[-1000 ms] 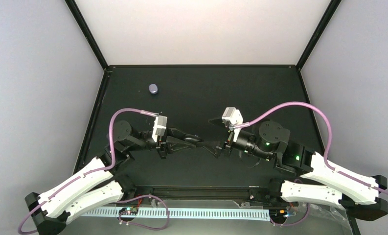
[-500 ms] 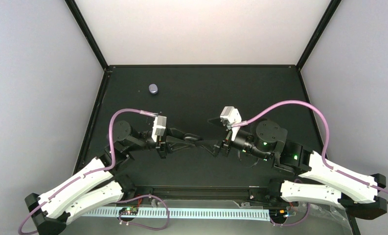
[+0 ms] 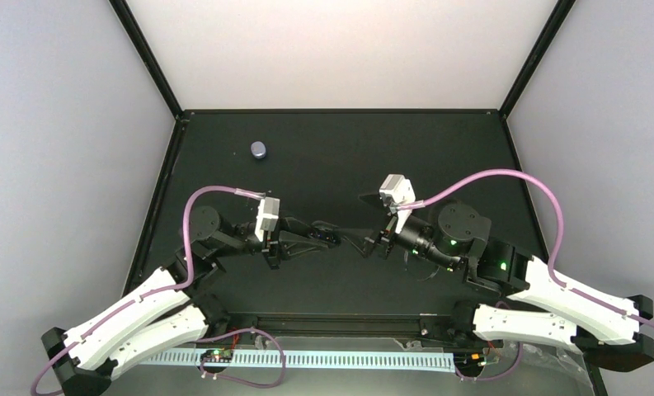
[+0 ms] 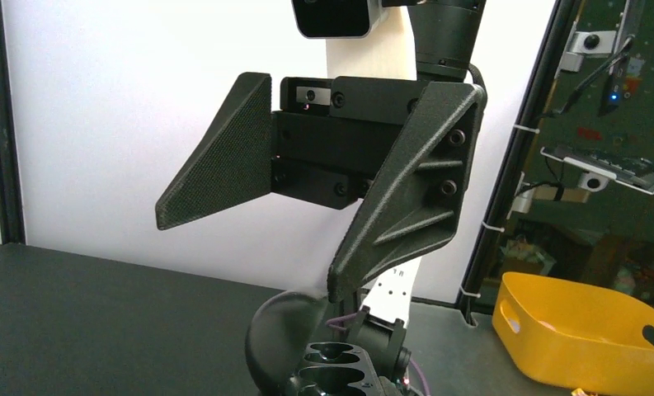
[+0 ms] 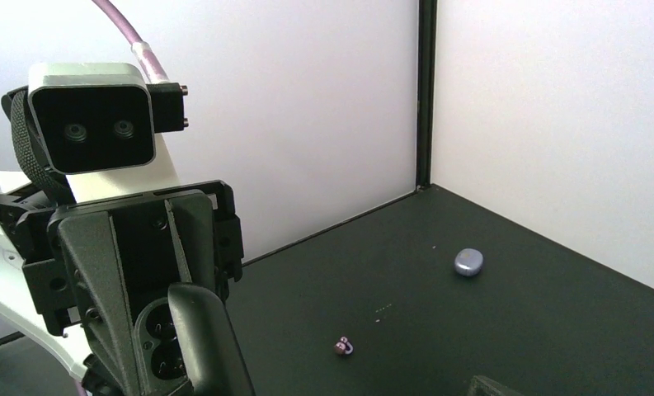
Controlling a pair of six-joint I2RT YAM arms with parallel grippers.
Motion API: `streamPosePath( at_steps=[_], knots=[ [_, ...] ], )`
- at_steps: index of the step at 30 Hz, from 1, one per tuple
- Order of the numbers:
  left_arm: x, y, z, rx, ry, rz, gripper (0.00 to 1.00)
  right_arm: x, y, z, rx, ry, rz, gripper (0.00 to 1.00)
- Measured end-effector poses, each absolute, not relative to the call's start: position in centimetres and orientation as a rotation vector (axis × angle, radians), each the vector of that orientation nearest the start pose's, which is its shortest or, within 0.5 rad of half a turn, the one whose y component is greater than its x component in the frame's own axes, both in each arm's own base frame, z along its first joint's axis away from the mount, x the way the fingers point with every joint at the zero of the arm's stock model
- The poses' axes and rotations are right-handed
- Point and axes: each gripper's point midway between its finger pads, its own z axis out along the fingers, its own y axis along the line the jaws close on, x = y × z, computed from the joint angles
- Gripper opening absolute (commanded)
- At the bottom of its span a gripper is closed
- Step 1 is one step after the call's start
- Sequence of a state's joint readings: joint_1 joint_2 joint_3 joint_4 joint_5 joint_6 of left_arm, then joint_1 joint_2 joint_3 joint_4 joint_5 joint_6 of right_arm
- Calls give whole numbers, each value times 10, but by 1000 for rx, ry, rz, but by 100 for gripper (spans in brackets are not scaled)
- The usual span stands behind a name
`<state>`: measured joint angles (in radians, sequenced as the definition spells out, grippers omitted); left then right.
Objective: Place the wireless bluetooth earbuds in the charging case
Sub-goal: Open the charging case.
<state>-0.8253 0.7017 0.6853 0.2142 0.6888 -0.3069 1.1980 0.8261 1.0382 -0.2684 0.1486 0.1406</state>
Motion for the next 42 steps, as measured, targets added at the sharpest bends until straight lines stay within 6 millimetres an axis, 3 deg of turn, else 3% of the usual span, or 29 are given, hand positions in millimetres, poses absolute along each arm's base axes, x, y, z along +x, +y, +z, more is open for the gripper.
streamPosePath(
  at_steps=[11,20,32,42],
  knots=[
    [105,-271,372,952,1275,-1392,1,140,288,396,-768,1554,886,81],
    [104,-271,375,954,1258,-1398,2,142,294,388,-786,1583,873,53],
    [99,-273,373,989,1249,-1418,1,123,307,388,-924,1533,941,36],
    [96,-276,370,1019,1246,-1437,2,109,314,388,-1027,1488,988,12]
  ],
)
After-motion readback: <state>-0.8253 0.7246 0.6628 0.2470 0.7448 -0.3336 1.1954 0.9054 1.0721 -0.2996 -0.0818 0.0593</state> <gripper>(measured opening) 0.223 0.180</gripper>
